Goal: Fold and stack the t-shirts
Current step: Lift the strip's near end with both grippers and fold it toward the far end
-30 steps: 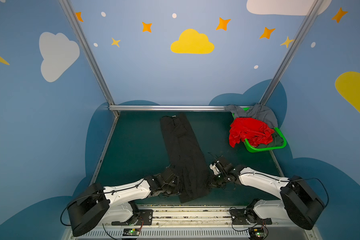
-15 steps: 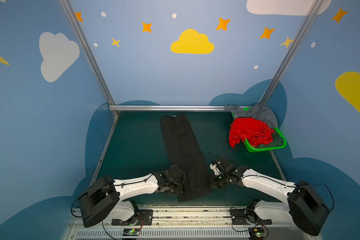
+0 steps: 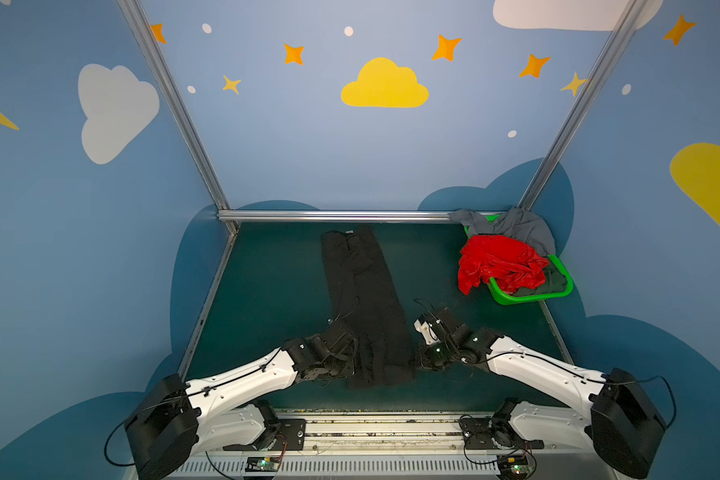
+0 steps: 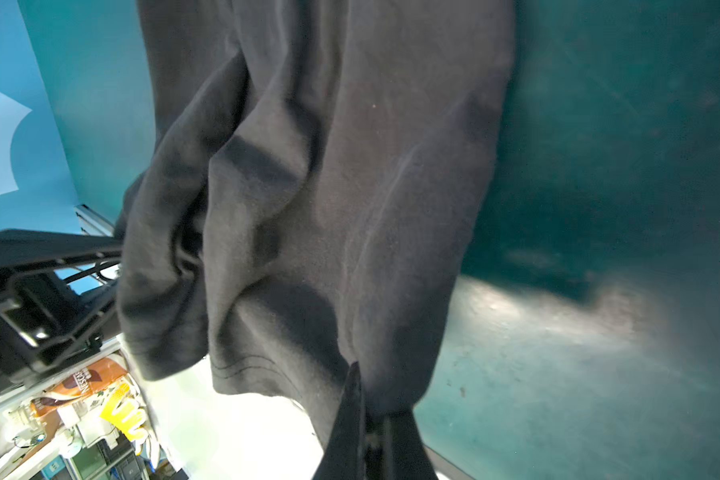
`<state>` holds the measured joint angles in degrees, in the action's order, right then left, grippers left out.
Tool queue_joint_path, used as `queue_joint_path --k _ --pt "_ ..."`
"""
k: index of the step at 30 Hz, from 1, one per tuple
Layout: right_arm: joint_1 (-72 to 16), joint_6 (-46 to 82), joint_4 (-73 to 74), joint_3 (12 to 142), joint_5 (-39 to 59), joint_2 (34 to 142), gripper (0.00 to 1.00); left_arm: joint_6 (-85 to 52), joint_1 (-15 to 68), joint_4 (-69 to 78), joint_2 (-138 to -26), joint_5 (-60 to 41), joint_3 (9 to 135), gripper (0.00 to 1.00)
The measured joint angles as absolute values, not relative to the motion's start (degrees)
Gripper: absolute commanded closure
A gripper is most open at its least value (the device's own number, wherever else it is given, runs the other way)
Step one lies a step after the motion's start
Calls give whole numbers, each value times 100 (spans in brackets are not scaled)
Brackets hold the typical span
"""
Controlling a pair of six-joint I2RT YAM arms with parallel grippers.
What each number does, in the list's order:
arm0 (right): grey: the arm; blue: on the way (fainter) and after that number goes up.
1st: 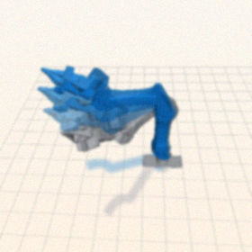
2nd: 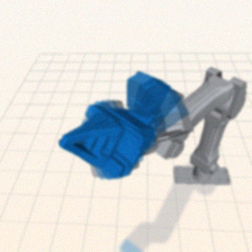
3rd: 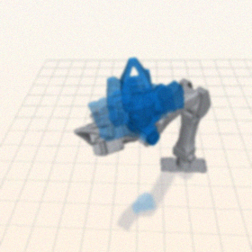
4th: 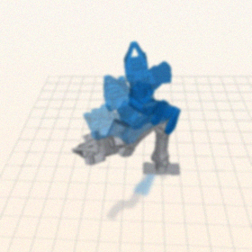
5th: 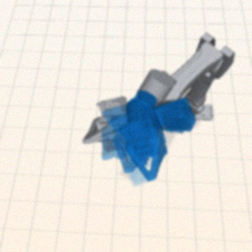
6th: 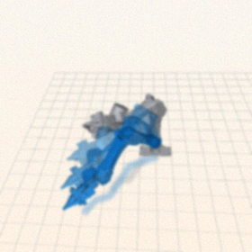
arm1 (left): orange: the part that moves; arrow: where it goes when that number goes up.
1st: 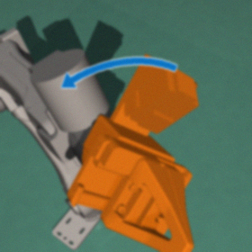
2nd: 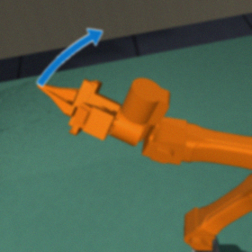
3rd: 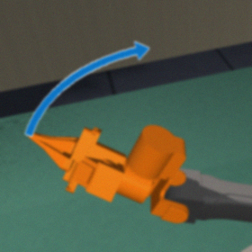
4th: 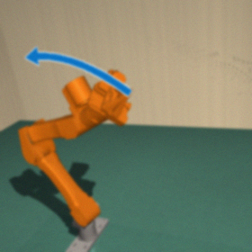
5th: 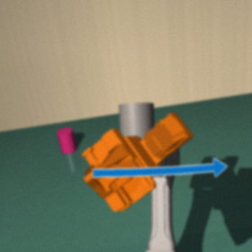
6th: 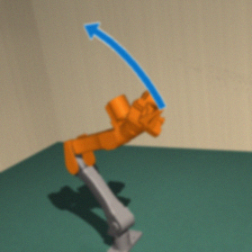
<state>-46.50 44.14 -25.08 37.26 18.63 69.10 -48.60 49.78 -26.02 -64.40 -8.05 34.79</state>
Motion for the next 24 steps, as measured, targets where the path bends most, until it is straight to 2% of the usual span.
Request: queue_joint_path --k 15,24 --pt "-4897 4469 -2596 4672 1857 7832 100 -4593 4320 -2965 -6020 -784 3280 97" --pt "-4764 4423 -2641 5334 1938 8348 100 -4464 3811 -2947 -6235 -858 3481 97"
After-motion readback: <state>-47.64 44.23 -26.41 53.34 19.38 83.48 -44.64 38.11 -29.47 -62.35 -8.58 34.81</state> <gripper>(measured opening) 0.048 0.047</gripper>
